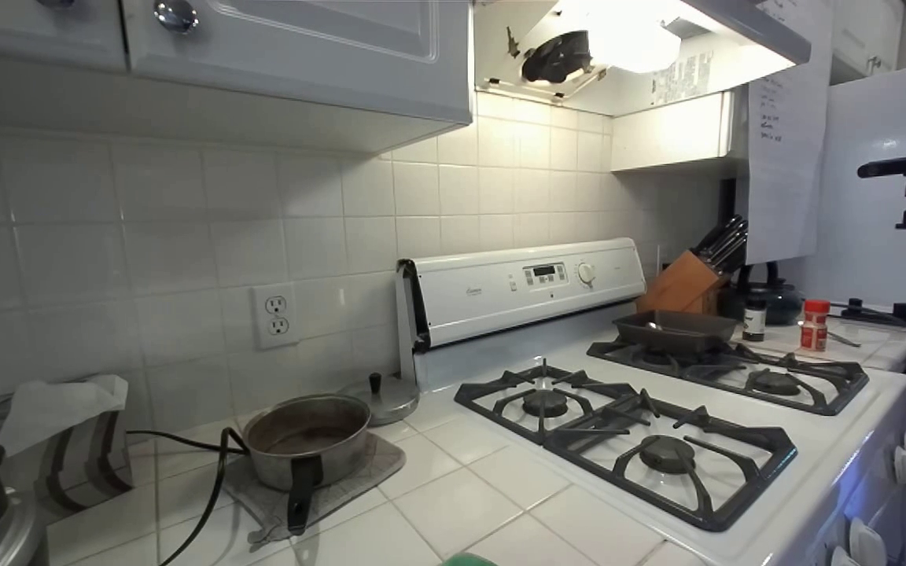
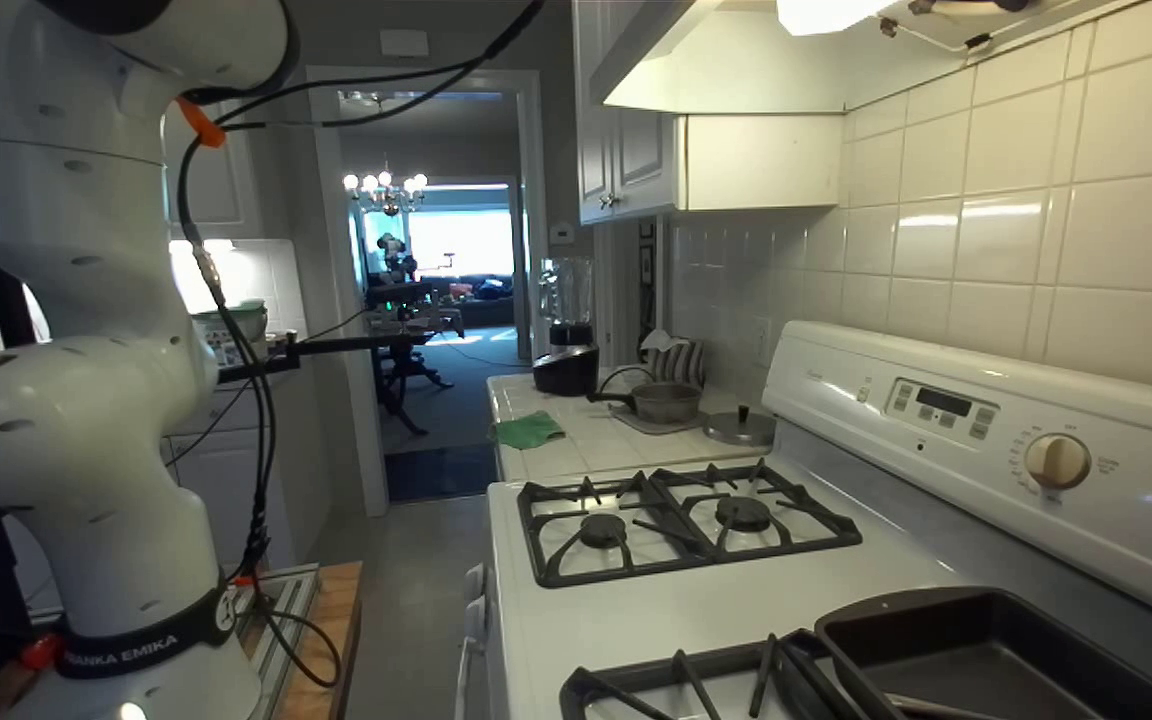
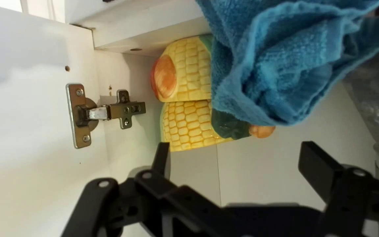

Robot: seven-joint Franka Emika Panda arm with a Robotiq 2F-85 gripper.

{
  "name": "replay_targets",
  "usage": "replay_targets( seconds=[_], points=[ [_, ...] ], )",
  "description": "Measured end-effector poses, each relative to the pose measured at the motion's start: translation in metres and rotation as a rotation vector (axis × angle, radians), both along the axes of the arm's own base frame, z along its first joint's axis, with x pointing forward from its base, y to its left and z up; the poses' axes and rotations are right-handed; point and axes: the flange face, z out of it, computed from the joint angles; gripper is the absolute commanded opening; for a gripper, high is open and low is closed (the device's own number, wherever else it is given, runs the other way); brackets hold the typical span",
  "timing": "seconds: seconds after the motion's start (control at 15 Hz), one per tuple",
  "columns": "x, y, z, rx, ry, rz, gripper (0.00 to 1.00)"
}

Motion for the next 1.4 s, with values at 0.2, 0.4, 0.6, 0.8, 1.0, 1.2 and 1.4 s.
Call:
replay_targets(
  seconds=[0.2,0.4,0.6,0.8,1.0,1.2,1.4],
  points=[
    [0.000,0.010,0.002,0.038,-0.032,0.015,1.00],
    [0.000,0.016,0.001,0.054,-0.018,0.018,1.00],
    [-0.007,0.024,0.000,0.082,0.038,0.016,1.00],
    [-0.018,0.035,0.000,0.104,0.082,0.032,1.00],
    [-0.030,0.042,-0.002,0.109,0.109,0.061,1.00],
    [-0.039,0.038,-0.009,0.106,0.133,0.083,1.00],
    [-0.047,0.027,-0.019,0.098,0.136,0.104,1.00]
  ],
)
